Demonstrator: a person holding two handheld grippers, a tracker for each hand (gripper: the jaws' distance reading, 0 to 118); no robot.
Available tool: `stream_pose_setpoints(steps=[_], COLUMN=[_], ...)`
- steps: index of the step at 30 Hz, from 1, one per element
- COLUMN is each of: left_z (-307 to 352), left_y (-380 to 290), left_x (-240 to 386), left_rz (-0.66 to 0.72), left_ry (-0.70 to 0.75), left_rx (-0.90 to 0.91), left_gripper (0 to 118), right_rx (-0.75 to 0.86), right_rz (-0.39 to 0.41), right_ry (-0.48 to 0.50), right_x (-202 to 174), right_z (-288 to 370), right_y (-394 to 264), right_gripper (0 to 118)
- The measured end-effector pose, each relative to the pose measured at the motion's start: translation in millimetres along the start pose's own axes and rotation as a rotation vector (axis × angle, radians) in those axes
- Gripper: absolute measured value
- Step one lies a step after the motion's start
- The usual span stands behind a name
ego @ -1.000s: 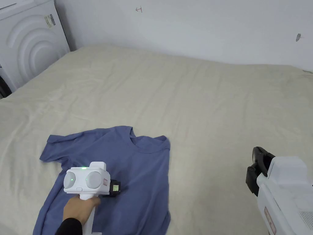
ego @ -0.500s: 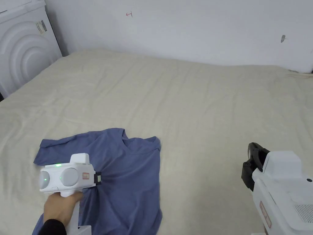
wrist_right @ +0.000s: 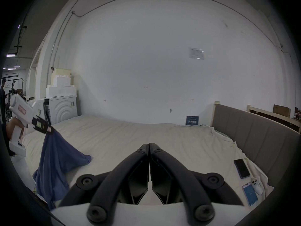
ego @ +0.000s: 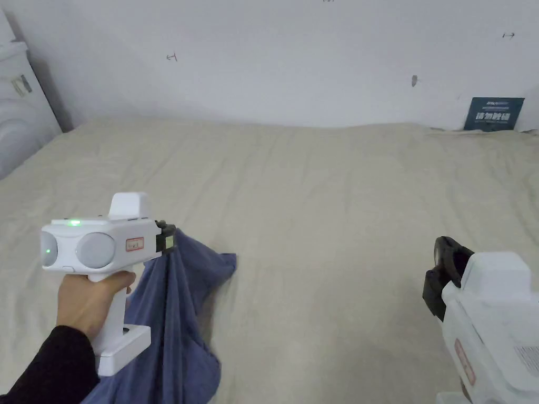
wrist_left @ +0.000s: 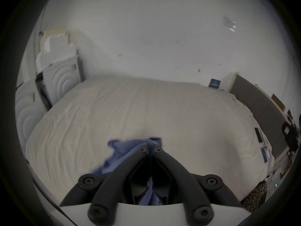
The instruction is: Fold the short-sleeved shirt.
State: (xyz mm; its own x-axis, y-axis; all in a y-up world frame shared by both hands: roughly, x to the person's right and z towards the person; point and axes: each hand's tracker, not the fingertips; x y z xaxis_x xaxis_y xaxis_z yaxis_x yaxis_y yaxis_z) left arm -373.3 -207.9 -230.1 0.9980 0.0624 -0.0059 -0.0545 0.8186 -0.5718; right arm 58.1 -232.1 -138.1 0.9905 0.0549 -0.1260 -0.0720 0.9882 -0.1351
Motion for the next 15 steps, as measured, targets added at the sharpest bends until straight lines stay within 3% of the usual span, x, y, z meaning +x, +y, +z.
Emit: stream_pose_setpoints(steps=[7,15], left_z=[16,18], left_y=[44,52], left_x=[100,196], left_rz=[-0.159,-0.27], left_ry=[-0.161,-0.366], left_rx=[0.102,0.152], left_gripper=[0,0], right_rx=[0.026,0.035], right_rz=[-0.014,-0.022], right_ry=[-0.093,-0.19], right_x=[43,81], right_z=[26,50], right_y=[3,2], right_gripper=[0,0])
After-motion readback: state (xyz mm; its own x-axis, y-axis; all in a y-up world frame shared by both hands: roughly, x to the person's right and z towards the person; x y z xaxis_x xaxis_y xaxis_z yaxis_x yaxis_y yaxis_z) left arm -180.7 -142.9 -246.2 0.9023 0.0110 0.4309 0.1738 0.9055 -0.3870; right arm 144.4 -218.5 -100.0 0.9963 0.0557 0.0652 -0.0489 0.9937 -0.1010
